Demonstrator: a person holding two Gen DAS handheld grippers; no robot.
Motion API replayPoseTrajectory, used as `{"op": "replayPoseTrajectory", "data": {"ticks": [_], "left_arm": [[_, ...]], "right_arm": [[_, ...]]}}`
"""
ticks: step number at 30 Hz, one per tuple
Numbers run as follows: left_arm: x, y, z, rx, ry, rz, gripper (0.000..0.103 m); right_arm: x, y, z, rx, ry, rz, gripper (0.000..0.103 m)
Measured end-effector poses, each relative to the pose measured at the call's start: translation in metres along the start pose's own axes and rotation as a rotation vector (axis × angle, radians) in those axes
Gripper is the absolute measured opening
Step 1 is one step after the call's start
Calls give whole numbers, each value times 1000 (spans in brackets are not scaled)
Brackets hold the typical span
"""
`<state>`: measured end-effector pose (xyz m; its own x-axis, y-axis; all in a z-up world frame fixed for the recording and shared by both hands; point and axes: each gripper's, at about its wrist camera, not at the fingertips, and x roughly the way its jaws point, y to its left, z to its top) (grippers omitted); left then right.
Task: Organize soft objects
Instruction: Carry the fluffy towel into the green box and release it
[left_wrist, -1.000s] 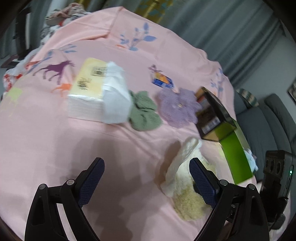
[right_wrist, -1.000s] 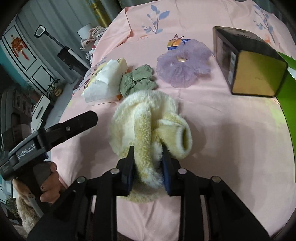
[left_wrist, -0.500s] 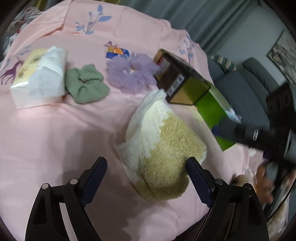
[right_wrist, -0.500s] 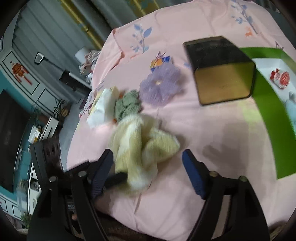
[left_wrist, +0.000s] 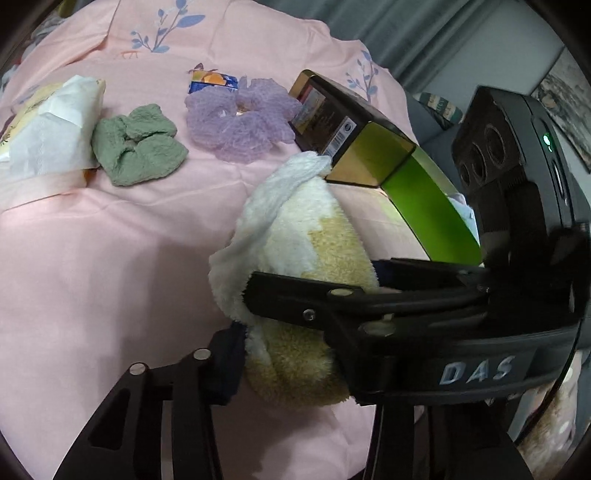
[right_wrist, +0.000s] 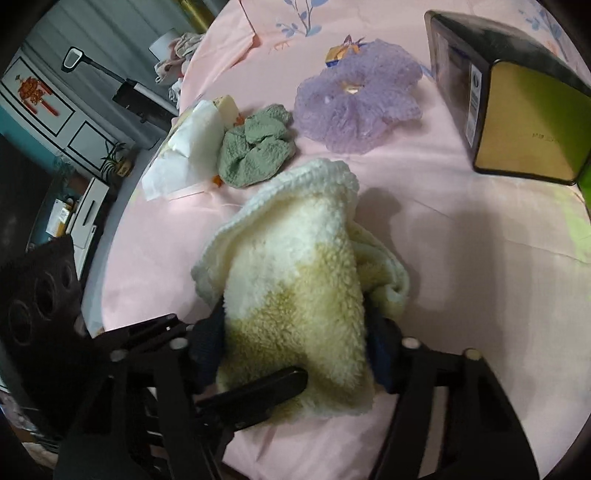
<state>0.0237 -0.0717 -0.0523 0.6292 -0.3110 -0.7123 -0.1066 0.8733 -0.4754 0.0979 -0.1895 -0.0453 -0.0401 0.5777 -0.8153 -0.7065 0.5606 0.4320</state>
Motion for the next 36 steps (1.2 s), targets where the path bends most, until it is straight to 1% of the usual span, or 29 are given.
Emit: {"op": "replayPoseTrajectory", "data": {"ticks": [3,5,7,10,17,20,22,27,29,32,34,36], "left_arm": [[0,-4,3,17,-16,4,41],[-2,-11,9,31,-37,15,40],[-8,-22,15,55,-70,35,40],[-24,-43,27,107,-132,50,40],[-52,-103,70,221,-265,40,40],[-58,-134,88,270,-320,24,40],[-55,-156,102,309,-349,8,40],[-28,-197,119,356,-340,-32,40],[-13,-214,123,385,-317,-39,40],[15,-240,130,421,-285,-35,40],[30,-252,132,431,-266,-41,40],[44,-261,131,419,-231,-63,40]], "right_arm": [[-8,-1,-2,-5,-33,16,44],[-16,-1,0,-3,-66,19,41],[-26,-2,4,-3,-97,22,40],[-53,-3,11,-9,-171,43,40],[-134,-5,31,-44,-375,1,40],[-171,-16,38,-49,-468,-17,40],[-193,-30,43,-36,-525,-22,39],[-222,-77,44,32,-599,-41,37],[-230,-100,41,60,-623,-67,36],[-235,-123,40,112,-644,-99,36],[-238,-141,36,170,-660,-118,36],[-240,-157,29,223,-679,-128,35]]}}
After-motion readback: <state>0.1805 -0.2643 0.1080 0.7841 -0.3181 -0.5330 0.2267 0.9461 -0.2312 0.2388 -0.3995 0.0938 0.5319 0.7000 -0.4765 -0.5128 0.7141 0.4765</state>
